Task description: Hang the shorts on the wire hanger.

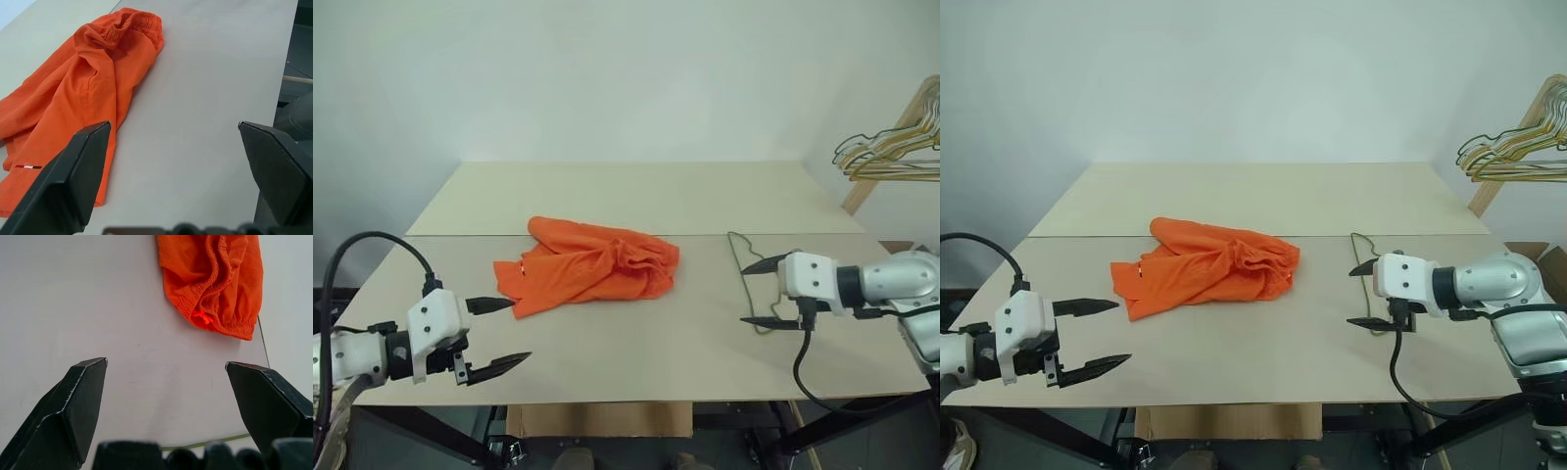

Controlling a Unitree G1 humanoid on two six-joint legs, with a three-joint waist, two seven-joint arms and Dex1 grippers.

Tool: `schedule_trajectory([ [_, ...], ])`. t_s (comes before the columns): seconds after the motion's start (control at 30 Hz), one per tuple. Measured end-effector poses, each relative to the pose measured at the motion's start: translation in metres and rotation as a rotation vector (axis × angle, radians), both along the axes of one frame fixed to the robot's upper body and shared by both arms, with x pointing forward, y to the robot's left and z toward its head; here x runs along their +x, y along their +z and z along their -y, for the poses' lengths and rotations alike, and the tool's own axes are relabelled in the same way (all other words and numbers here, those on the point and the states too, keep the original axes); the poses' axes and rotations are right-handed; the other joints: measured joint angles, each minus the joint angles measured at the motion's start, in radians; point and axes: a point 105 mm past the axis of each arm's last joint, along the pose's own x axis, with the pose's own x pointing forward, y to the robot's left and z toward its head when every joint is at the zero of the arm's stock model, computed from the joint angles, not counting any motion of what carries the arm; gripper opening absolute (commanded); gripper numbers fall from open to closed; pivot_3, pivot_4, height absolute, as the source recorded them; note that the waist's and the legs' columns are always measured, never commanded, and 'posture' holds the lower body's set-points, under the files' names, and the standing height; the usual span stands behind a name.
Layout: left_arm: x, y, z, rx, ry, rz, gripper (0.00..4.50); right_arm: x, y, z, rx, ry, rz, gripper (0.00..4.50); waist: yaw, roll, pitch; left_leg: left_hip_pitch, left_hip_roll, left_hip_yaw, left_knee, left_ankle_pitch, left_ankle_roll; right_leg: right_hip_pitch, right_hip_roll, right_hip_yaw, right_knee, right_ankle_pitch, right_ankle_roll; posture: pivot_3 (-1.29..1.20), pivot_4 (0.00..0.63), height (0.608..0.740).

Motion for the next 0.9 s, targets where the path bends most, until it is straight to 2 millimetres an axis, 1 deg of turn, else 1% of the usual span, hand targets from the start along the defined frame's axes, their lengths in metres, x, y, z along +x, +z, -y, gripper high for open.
schedule_trajectory([
  [0.17,0.009,0.005,-0.002,0.011,0.043,0.055,4.50,0.000,0.000,0.000,-0.003,-0.002,0.003,4.47,0.001,0.000,0.000,0.000,0.000,0.000,0.000,0.000,0.000,0.000,0.000,0.000,0.000,0.000,0.000,0.22,0.000,0.740],
  [0.33,0.008,0.003,-0.002,0.011,0.033,0.043,4.50,0.001,-0.001,0.000,-0.004,-0.003,0.003,4.47,0.000,0.000,0.000,0.000,0.000,0.000,0.000,0.000,0.000,0.000,0.000,0.000,0.000,0.002,-0.003,0.22,0.000,0.740],
  [0.53,0.003,-0.002,-0.002,0.017,0.025,0.014,4.50,0.001,-0.001,-0.001,-0.001,0.001,0.001,4.47,0.000,0.000,0.000,0.000,0.000,0.000,0.000,0.000,0.000,0.000,0.000,0.000,0.000,0.001,-0.002,0.21,0.000,0.740],
  [0.6,0.002,-0.005,-0.003,0.024,0.026,0.004,4.50,0.001,-0.003,-0.005,0.000,0.012,-0.004,4.47,-0.002,0.000,0.000,0.000,0.000,0.000,0.000,0.000,0.000,0.000,0.000,0.000,0.000,0.000,0.000,0.19,0.000,0.740],
  [0.7,0.000,-0.009,-0.002,0.033,0.021,-0.014,4.50,0.010,0.004,-0.021,-0.003,0.040,-0.004,4.47,-0.006,0.001,0.000,0.001,0.001,0.001,0.000,0.000,0.000,-0.001,0.000,0.000,0.001,0.000,-0.001,0.17,0.000,0.740],
  [0.8,-0.004,-0.022,0.000,0.061,-0.004,-0.061,4.50,0.025,0.014,-0.045,0.022,0.051,0.020,4.47,-0.012,0.002,0.000,0.001,0.001,0.001,0.000,0.000,0.000,-0.001,0.001,0.000,0.001,0.001,-0.001,0.16,0.000,0.740],
  [0.87,-0.005,-0.032,0.000,0.084,-0.008,-0.091,4.50,0.032,0.015,-0.058,0.016,0.055,0.033,4.47,-0.010,0.002,0.000,0.001,0.001,0.001,0.000,0.000,0.000,-0.001,0.001,0.000,0.001,0.002,-0.004,0.16,0.000,0.740],
  [0.9,-0.005,-0.036,-0.001,0.093,-0.006,-0.106,4.50,0.037,0.015,-0.069,0.020,0.058,0.039,4.47,-0.008,0.002,0.000,0.000,0.001,0.001,0.000,0.000,0.000,-0.002,0.001,0.000,0.002,0.003,-0.007,0.16,0.000,0.740],
])
